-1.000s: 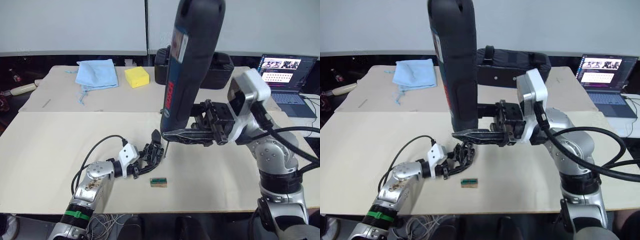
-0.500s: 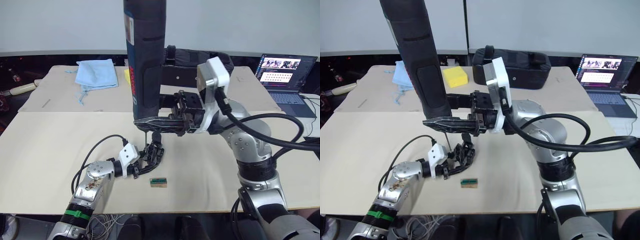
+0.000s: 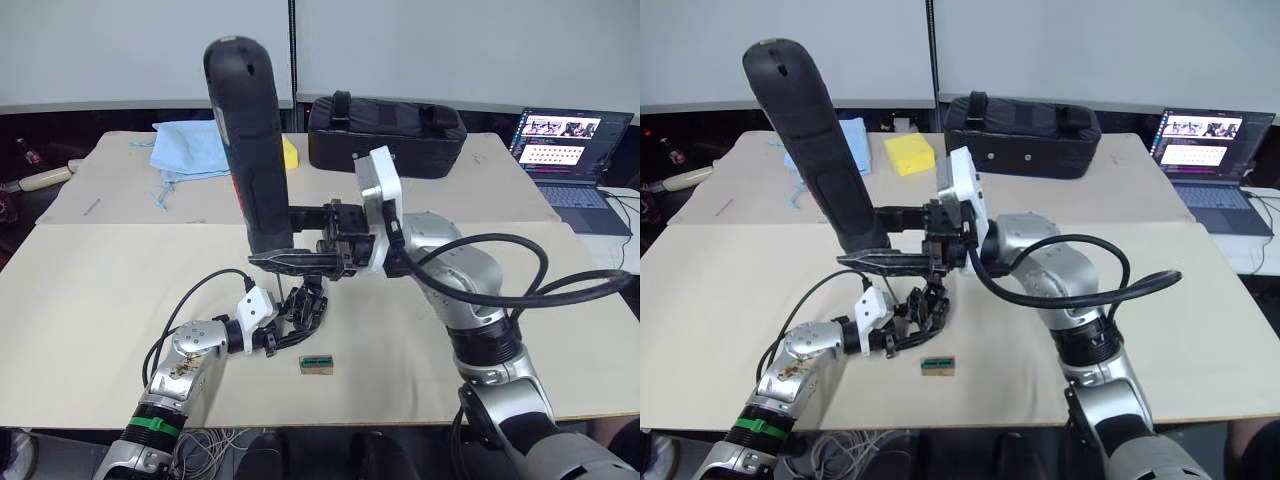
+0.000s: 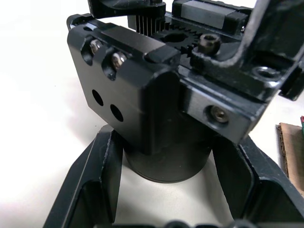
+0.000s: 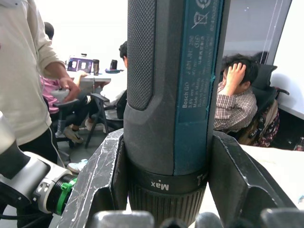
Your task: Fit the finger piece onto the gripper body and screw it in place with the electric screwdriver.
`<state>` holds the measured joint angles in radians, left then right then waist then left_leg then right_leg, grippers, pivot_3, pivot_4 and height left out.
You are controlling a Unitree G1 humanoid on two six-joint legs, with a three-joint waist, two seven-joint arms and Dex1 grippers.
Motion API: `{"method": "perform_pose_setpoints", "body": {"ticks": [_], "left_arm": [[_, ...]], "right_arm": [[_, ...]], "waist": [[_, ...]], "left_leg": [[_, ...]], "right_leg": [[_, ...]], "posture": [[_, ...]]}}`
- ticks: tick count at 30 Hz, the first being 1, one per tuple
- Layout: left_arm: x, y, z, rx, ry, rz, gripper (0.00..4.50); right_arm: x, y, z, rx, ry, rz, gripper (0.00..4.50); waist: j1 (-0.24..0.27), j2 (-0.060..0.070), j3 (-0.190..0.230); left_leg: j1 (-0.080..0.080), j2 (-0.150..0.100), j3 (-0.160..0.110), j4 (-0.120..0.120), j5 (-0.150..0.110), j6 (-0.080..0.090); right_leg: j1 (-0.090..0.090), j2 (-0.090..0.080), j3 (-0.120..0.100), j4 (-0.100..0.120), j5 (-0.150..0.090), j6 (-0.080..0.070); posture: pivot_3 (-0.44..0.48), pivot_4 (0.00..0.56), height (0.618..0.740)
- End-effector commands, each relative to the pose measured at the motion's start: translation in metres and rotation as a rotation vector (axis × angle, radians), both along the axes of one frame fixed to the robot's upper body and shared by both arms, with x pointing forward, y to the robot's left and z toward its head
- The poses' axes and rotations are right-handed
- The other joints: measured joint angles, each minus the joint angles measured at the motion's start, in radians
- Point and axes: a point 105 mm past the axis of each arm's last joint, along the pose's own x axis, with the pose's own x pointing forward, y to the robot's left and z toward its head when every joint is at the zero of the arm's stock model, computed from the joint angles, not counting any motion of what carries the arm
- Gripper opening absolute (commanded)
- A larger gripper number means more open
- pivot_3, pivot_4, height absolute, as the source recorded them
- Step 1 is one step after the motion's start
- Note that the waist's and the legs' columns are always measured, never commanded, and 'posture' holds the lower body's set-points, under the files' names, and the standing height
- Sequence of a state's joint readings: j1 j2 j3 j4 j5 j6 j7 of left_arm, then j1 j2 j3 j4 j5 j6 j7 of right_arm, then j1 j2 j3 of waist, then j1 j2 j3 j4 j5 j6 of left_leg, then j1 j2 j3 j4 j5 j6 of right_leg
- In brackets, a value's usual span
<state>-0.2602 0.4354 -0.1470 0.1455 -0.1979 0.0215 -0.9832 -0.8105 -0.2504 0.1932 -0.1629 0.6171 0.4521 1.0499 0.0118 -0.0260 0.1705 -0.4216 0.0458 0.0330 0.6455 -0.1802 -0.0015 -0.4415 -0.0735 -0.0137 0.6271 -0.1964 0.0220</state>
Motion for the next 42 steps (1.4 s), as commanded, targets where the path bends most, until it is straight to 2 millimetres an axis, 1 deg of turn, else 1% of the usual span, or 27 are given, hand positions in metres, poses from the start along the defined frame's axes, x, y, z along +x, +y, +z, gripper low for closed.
{"method": "perform_pose_setpoints", "body": {"ticks": [1,24,42], "left_arm": [[-0.002,-0.001,-0.008,0.003,0.032,0.0,2.27],[-0.005,-0.001,-0.01,0.013,0.048,-0.001,2.27],[-0.009,-0.004,-0.012,0.012,0.066,-0.006,2.27]], "right_arm": [[-0.006,-0.001,0.009,0.038,-0.065,0.019,1.93],[-0.005,0.004,-0.012,-0.026,-0.079,0.019,1.93],[-0.003,0.006,-0.02,-0.04,-0.078,0.01,1.93]], "waist": [[0.0,0.0,0.0],[0.0,0.0,0.0],[-0.002,0.0,0.0]], "left_leg": [[0.0,0.0,0.0,0.0,0.0,0.0],[0.0,0.0,0.0,0.0,0.0,0.0],[0.0,0.0,0.0,0.0,0.0,0.0]], "right_leg": [[0.0,0.0,0.0,0.0,0.0,0.0],[0.0,0.0,0.0,0.0,0.0,0.0],[0.0,0.0,0.0,0.0,0.0,0.0]], "posture": [[0.0,0.15,0.74],[0.0,0.15,0.74],[0.0,0.15,0.74]]}}
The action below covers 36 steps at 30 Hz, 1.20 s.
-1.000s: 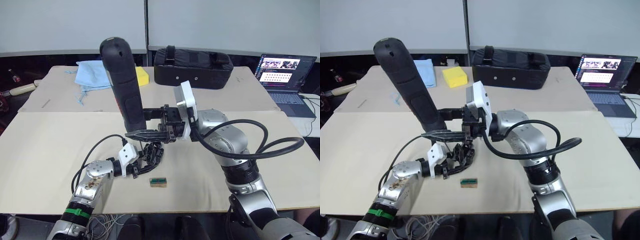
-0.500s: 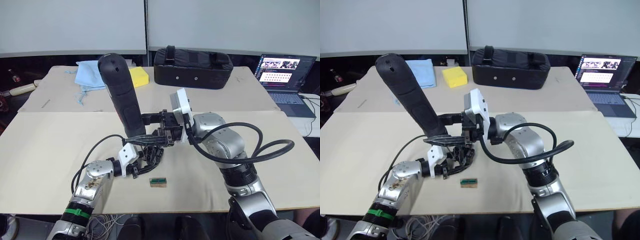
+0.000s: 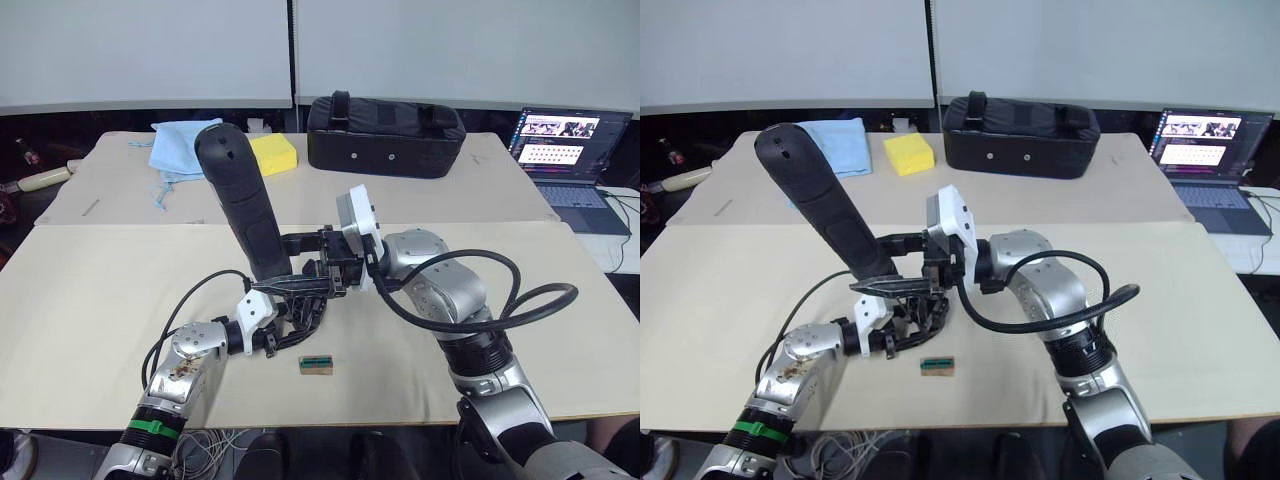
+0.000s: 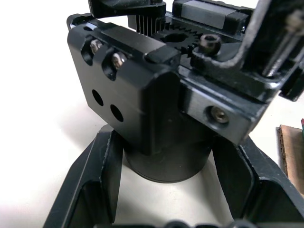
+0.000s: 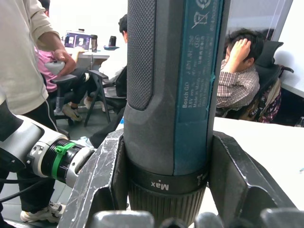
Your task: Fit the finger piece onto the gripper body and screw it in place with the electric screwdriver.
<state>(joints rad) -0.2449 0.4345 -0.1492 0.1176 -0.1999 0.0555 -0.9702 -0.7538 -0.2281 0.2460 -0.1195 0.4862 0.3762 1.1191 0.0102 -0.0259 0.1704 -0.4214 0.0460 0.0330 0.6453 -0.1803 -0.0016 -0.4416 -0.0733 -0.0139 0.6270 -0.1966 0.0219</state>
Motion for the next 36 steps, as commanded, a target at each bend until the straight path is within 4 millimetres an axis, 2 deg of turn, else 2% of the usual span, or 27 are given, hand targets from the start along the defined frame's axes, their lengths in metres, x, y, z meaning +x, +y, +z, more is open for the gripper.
{"method": "perform_pose_setpoints", "body": {"ticks": [1,18,25,36], "left_arm": [[-0.007,-0.003,-0.01,0.014,0.046,-0.018,2.27],[-0.008,-0.003,-0.01,0.015,0.052,-0.013,2.27],[-0.009,-0.002,-0.01,0.014,0.06,-0.01,2.27],[-0.008,-0.001,-0.009,0.018,0.063,-0.006,2.27]], "right_arm": [[-0.006,-0.001,0.01,0.04,-0.054,0.018,1.93],[0.002,-0.002,0.001,0.063,-0.008,-0.025,1.93],[0.013,-0.003,-0.013,0.045,0.06,-0.068,1.93],[0.015,-0.002,-0.035,-0.015,0.107,-0.097,1.93]], "waist": [[0.0,0.0,0.0],[-0.001,0.0,0.0],[-0.001,0.0,-0.001],[-0.002,0.0,-0.006]], "left_leg": [[0.0,0.0,0.0,0.0,0.0,0.0],[0.0,0.0,0.0,0.0,0.0,0.0],[0.001,0.0,0.0,0.0,0.0,0.0],[0.005,0.001,0.0,-0.001,0.0,0.0]], "right_leg": [[0.0,0.0,0.0,0.0,0.0,0.0],[0.0,0.0,0.0,0.0,0.0,0.0],[0.001,0.0,0.0,0.0,0.0,0.0],[0.003,0.0,0.0,0.0,-0.003,-0.005]], "posture": [[0.0,0.15,0.74],[0.0,0.15,0.74],[0.0,0.15,0.74],[0.0,0.15,0.74]]}}
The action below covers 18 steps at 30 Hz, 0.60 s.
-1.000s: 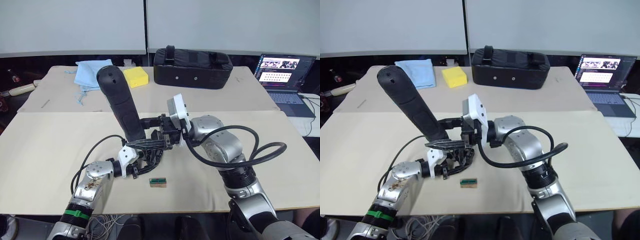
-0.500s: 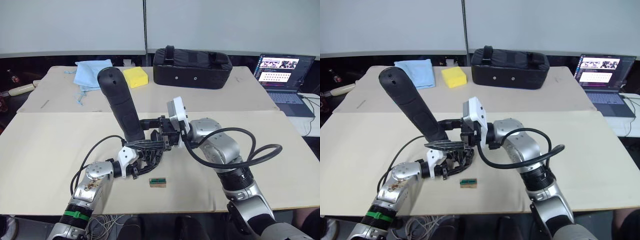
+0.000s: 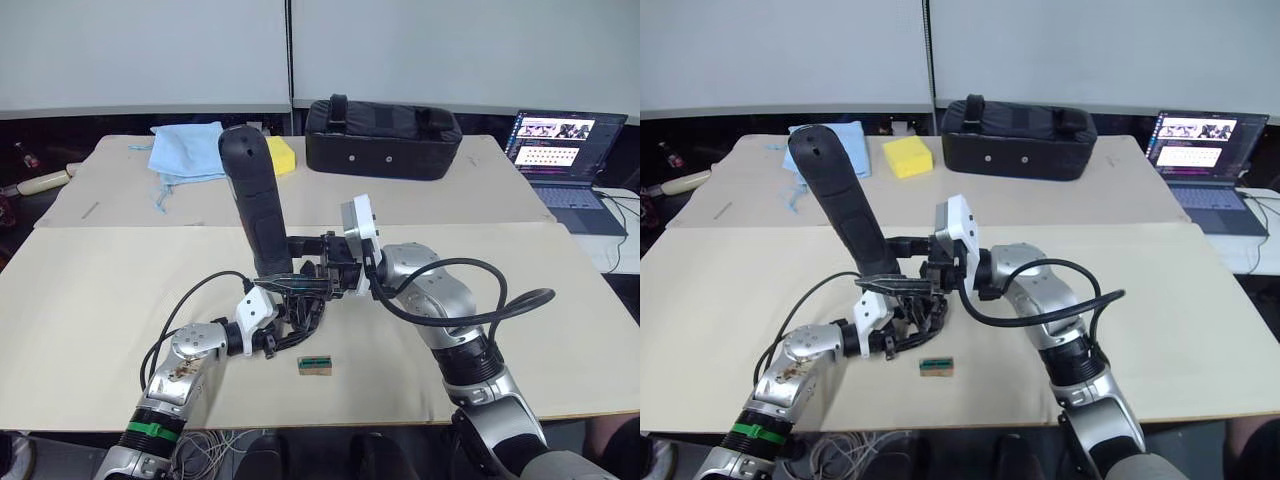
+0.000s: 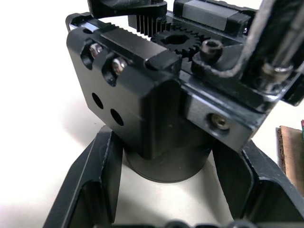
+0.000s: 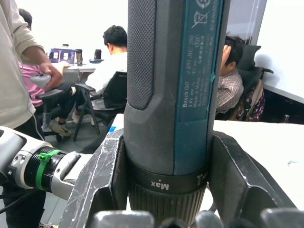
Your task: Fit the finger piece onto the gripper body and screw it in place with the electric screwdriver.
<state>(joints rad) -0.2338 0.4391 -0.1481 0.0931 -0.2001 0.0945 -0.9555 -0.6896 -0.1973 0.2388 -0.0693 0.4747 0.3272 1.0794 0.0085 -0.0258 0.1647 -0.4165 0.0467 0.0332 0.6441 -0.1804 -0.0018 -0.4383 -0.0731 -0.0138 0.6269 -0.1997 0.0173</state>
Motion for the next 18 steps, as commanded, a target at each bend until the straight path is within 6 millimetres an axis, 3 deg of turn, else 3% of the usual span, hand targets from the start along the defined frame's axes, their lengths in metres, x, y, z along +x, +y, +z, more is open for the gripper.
{"method": "perform_pose_setpoints", "body": {"ticks": [1,10,18], "left_arm": [[-0.006,-0.002,-0.008,0.012,0.041,-0.024,2.27],[-0.006,0.0,-0.008,0.016,0.041,-0.02,2.27],[-0.006,0.001,-0.009,0.016,0.04,-0.016,2.27]], "right_arm": [[0.005,0.0,-0.021,-0.065,0.041,-0.029,1.93],[0.004,0.0,-0.039,-0.119,0.072,-0.033,1.93],[0.003,-0.001,-0.032,-0.091,0.049,-0.025,1.93]], "waist": [[0.0,0.0,0.0],[-0.001,0.001,-0.003],[-0.001,0.001,-0.004]], "left_leg": [[0.0,0.0,0.0,0.0,0.0,0.0],[0.002,0.0,0.0,0.0,0.0,0.0],[0.002,0.0,0.0,0.0,0.0,0.0]], "right_leg": [[0.0,0.0,0.0,0.0,0.0,-0.001],[0.001,0.0,0.0,0.0,-0.001,-0.002],[0.001,0.0,0.0,0.0,-0.002,-0.003]], "posture": [[0.0,0.15,0.74],[0.0,0.15,0.74],[0.0,0.15,0.74]]}}
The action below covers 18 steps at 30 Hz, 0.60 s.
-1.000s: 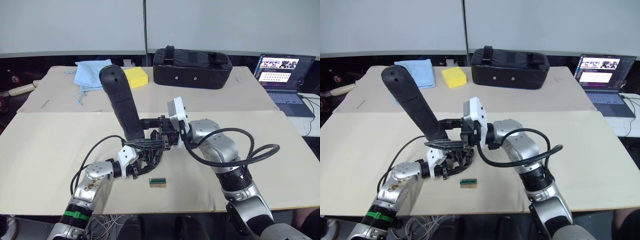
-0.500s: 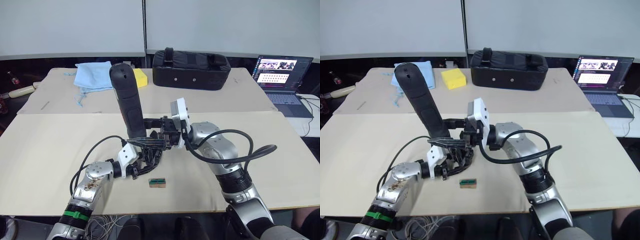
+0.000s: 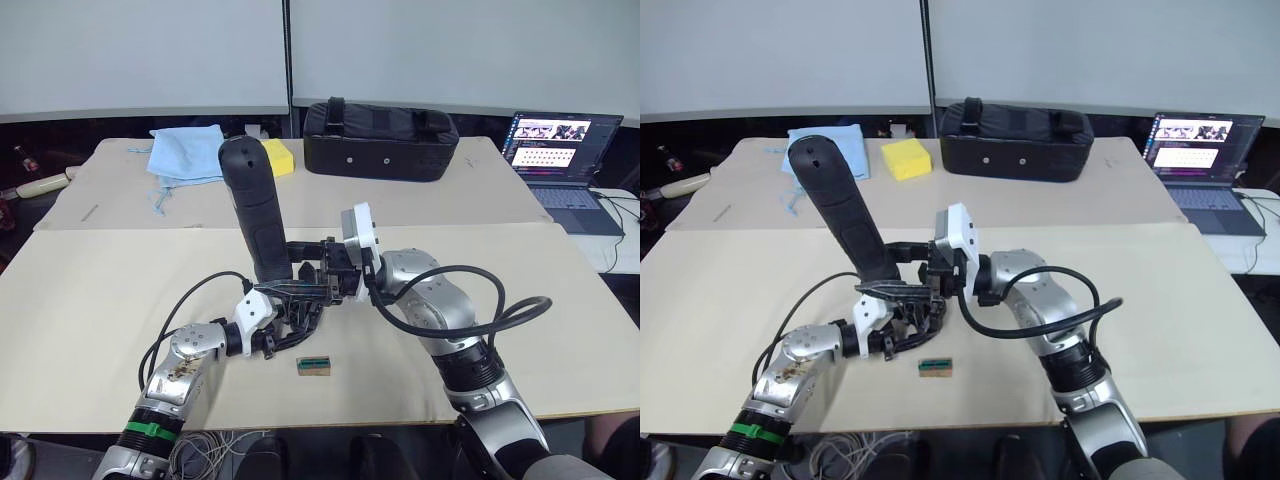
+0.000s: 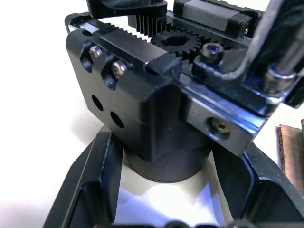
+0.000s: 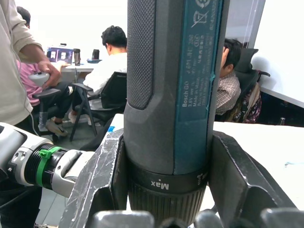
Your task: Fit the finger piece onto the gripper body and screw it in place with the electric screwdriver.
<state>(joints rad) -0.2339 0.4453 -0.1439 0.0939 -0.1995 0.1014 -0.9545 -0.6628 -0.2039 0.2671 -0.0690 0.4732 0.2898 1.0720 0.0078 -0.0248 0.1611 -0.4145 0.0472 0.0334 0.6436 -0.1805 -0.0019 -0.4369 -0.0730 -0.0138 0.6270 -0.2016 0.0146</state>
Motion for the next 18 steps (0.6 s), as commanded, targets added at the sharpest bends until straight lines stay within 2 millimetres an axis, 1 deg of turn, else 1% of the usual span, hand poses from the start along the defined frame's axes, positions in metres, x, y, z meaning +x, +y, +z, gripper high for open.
{"method": "perform_pose_setpoints", "body": {"ticks": [1,4,10,12,18], "left_arm": [[-0.007,-0.002,-0.008,0.009,0.035,-0.024,2.27],[-0.006,-0.002,-0.009,0.006,0.034,-0.02,2.27],[-0.006,-0.001,-0.013,0.008,0.029,-0.006,2.27],[-0.005,-0.001,-0.014,0.006,0.026,0.005,2.27],[-0.002,-0.002,-0.015,-0.01,0.024,0.027,2.27]], "right_arm": [[0.005,-0.003,-0.023,-0.085,0.048,-0.025,1.93],[0.002,-0.005,-0.014,-0.058,0.02,-0.008,1.93],[-0.009,-0.013,0.026,0.074,-0.053,0.056,1.93],[-0.016,-0.016,0.036,0.113,-0.078,0.091,1.93],[-0.029,-0.023,0.052,0.178,-0.135,0.138,1.93]], "waist": [[0.0,0.0,0.0],[0.0,0.0,0.0],[0.001,0.0,0.0],[0.001,0.0,0.001],[0.003,0.0,0.001]], "left_leg": [[0.0,0.0,0.0,0.0,0.0,0.0],[0.0,0.0,0.0,0.0,0.0,0.0],[-0.001,0.0,0.0,0.0,0.0,0.0],[-0.002,0.0,0.0,0.0,0.0,0.0],[-0.003,0.0,0.0,0.0,0.0,0.0]], "right_leg": [[0.0,0.0,0.0,0.0,0.0,0.0],[0.0,0.0,0.0,0.0,0.0,0.0],[-0.001,0.0,0.0,0.0,0.0,0.0],[-0.002,0.0,0.0,0.0,0.0,0.0],[-0.003,0.0,0.0,0.0,0.0,0.0]], "posture": [[0.0,0.15,0.74],[0.0,0.15,0.74],[0.0,0.15,0.74],[0.0,0.15,0.74],[0.0,0.15,0.74]]}}
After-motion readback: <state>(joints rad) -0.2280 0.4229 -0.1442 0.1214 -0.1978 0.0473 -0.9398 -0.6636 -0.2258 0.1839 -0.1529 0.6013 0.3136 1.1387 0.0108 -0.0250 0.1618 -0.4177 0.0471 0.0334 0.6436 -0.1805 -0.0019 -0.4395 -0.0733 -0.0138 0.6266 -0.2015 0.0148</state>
